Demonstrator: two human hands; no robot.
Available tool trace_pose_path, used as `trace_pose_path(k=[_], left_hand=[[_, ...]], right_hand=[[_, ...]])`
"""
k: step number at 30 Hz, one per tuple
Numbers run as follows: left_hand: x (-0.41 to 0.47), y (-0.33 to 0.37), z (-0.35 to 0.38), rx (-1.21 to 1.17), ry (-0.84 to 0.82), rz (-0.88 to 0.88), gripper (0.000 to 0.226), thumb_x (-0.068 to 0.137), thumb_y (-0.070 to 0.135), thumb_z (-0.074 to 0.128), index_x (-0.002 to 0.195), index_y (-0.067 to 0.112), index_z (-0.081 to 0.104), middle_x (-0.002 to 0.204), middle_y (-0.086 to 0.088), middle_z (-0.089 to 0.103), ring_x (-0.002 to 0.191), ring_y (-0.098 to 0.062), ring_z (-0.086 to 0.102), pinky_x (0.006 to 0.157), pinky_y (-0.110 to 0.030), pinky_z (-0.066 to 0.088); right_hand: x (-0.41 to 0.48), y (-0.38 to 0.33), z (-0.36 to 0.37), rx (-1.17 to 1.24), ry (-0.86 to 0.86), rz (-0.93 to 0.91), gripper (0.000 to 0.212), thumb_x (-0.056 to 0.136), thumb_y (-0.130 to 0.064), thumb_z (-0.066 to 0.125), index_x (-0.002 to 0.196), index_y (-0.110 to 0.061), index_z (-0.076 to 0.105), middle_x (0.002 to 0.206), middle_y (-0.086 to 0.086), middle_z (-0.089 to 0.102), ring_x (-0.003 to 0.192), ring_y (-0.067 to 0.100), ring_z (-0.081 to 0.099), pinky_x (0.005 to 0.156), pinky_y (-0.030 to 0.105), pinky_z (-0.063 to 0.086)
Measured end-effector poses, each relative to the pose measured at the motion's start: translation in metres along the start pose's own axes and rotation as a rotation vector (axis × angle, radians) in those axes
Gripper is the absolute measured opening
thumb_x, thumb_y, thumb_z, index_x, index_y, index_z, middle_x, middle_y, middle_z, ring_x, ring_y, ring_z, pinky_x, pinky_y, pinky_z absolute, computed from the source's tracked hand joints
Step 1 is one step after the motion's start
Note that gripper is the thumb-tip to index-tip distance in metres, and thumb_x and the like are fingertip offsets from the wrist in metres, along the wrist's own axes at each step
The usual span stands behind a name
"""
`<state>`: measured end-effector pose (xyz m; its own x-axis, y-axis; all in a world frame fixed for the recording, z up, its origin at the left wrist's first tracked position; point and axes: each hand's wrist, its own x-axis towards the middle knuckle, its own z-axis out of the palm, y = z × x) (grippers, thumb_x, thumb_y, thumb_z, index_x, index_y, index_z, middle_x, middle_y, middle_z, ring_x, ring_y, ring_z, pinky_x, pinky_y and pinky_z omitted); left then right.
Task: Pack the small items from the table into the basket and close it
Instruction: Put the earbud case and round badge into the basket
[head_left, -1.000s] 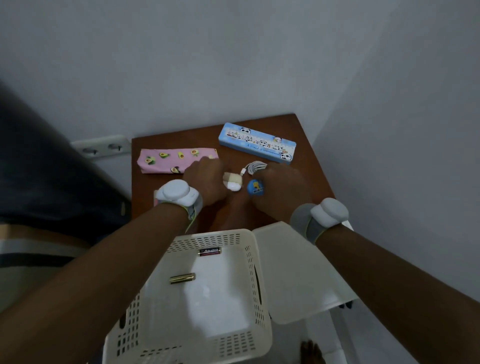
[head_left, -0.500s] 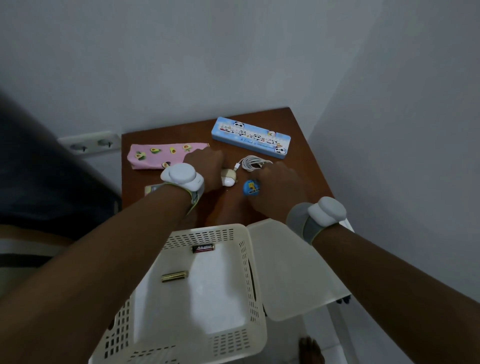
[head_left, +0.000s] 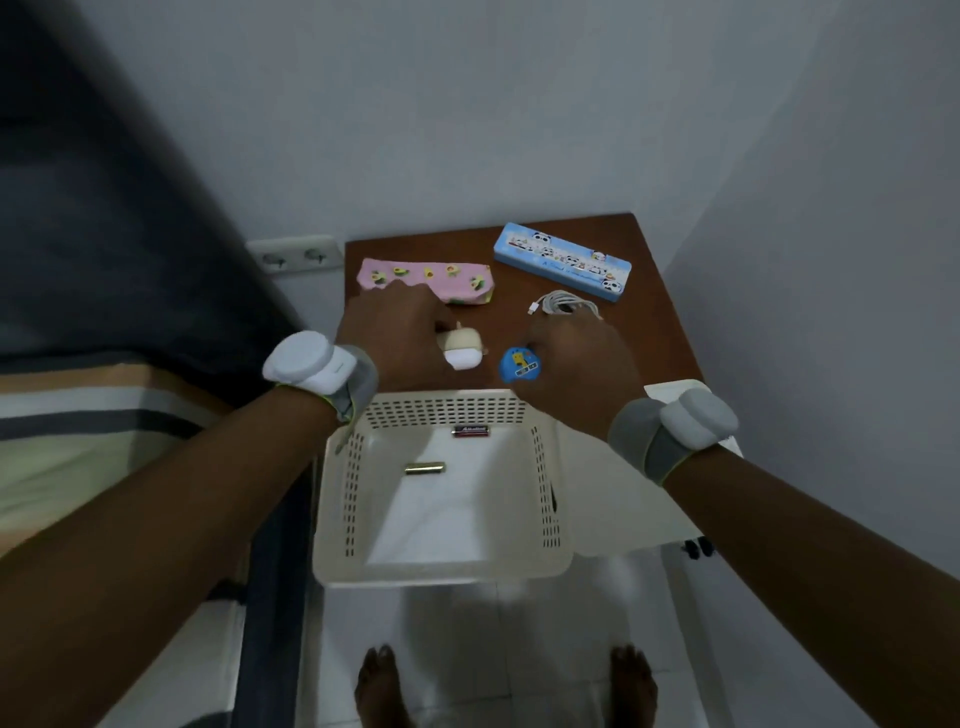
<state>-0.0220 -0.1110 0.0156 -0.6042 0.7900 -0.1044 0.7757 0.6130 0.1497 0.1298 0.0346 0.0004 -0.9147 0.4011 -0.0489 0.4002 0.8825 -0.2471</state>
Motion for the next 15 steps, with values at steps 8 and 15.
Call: trace_pose_path(k=[8,15], left_hand=[[-0.084,-0.019,0.044,0.080,-0.066,0.015,0.053,0.054,0.058,0.075,0.103,0.035,0.076,0.089,0.005,0.075,0.077,-0.020,0.069,0.062,-0.027,0.047],[-0.112,-0.022,0.083,0.083,-0.107,0.071,0.046,0.056,0.053,0.074,0.099,0.038,0.077,0.082,0.004,0.073,0.073,-0.019,0.061,0.059,-0.025,0.031]], right_hand=[[-0.041,-0.047,0.048,-0.147,-0.142,-0.179,0.038,0.079,-0.038,0.069,0.115,-0.026,0.070,0.107,0.001,0.069,0.107,0.024,0.053,0.084,0.036,0.044],[-0.053,-0.055,0.084,-0.167,-0.160,-0.176,0.035,0.075,-0.029,0.075,0.108,-0.017,0.073,0.111,0.009,0.070,0.108,0.029,0.059,0.089,0.038,0.049]])
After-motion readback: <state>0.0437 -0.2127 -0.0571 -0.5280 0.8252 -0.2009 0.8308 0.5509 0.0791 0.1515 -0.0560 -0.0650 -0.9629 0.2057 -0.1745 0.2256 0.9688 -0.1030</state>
